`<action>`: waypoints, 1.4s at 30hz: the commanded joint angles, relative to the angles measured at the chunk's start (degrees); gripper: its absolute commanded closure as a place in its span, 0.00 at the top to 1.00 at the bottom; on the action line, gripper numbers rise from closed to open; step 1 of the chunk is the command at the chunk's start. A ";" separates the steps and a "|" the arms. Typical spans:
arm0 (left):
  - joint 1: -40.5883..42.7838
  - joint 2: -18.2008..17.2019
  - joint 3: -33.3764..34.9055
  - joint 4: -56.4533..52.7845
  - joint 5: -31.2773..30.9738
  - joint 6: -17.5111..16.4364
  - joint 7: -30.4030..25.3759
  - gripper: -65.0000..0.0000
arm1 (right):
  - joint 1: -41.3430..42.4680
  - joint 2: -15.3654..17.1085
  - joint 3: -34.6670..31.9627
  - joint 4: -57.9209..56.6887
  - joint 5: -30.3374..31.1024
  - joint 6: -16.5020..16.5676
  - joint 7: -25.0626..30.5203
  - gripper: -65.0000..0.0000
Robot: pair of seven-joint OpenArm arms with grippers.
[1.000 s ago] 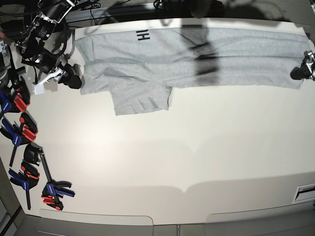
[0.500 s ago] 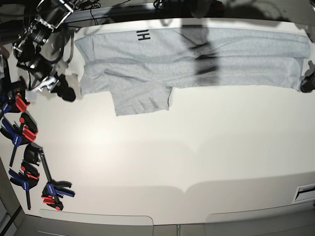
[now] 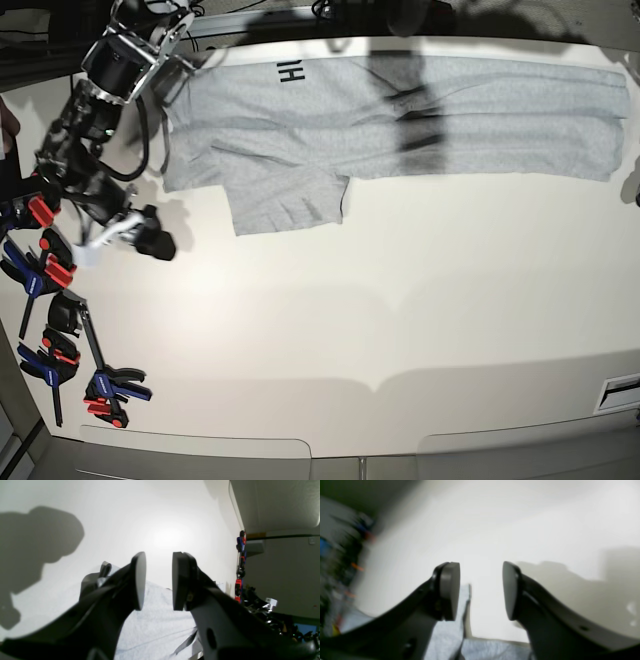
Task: Fold the T-shirt properly
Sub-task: 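Grasp the sleeve end with the right gripper and fold it inward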
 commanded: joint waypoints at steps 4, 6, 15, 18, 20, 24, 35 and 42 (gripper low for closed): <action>-0.50 -2.08 -0.39 0.90 -1.39 -0.34 -0.35 0.26 | 1.27 0.57 -8.79 -0.20 -0.02 -1.70 1.49 0.59; -0.31 -2.08 -0.39 0.90 -1.39 -0.34 -0.52 0.26 | 1.29 -0.17 -11.15 -0.20 -0.15 -4.11 3.45 0.59; -0.17 -2.03 -0.39 0.90 -1.39 -0.34 -0.55 0.26 | 1.29 -8.04 -12.28 -3.32 -12.35 -7.78 6.45 0.59; -0.17 -1.88 -0.39 0.90 -1.39 -0.34 -0.55 0.26 | 1.29 -9.77 -12.28 -5.03 -14.73 -8.28 7.45 0.59; -0.17 -1.75 -0.39 0.90 -1.39 -0.34 -0.57 0.26 | 1.29 -10.51 -12.28 -5.44 -15.30 -8.26 7.74 0.54; -0.17 -1.77 -0.39 0.90 -1.39 -0.34 -0.55 0.26 | 1.44 -10.75 -12.28 -5.42 -14.49 -6.64 7.85 0.14; -0.17 -1.77 -0.39 0.87 -1.39 -0.34 -0.72 0.26 | 2.84 -11.32 -12.28 -3.48 3.96 0.49 -4.07 0.00; -0.17 -1.75 -0.39 0.87 -1.39 -0.34 -0.72 0.26 | -6.56 -15.23 -12.28 9.49 23.54 0.49 -15.30 0.00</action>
